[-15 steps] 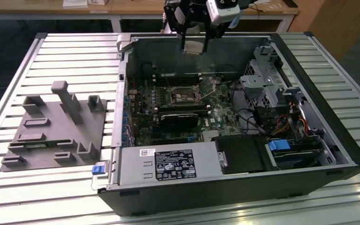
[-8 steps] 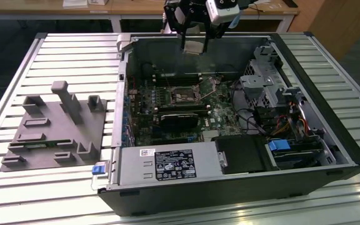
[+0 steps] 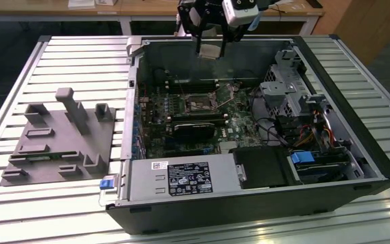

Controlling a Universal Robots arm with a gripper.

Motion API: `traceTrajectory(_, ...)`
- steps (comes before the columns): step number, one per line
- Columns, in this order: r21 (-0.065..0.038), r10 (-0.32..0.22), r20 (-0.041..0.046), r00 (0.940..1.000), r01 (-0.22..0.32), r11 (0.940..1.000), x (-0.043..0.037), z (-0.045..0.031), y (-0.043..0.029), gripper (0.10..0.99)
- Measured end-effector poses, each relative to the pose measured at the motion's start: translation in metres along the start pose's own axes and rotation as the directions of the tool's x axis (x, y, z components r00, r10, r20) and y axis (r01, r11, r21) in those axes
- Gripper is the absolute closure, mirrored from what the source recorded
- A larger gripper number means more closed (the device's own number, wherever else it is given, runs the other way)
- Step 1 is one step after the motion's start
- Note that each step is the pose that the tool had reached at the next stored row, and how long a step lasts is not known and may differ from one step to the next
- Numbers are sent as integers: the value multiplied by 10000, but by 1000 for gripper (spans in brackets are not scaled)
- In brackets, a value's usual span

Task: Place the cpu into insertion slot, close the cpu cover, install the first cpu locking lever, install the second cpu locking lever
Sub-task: 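Place the cpu into insertion slot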

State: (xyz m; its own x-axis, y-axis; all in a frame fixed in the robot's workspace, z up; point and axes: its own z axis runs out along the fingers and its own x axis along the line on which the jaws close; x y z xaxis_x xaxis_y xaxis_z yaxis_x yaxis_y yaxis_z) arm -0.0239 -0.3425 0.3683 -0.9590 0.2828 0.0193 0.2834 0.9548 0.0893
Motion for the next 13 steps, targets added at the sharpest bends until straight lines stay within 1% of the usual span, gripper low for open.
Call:
traceTrajectory(7,-9,401,36,9992,-401,9992,0,3,0,549)
traceTrajectory(13,-19,812,72,9967,-812,9967,1,5,-1,549)
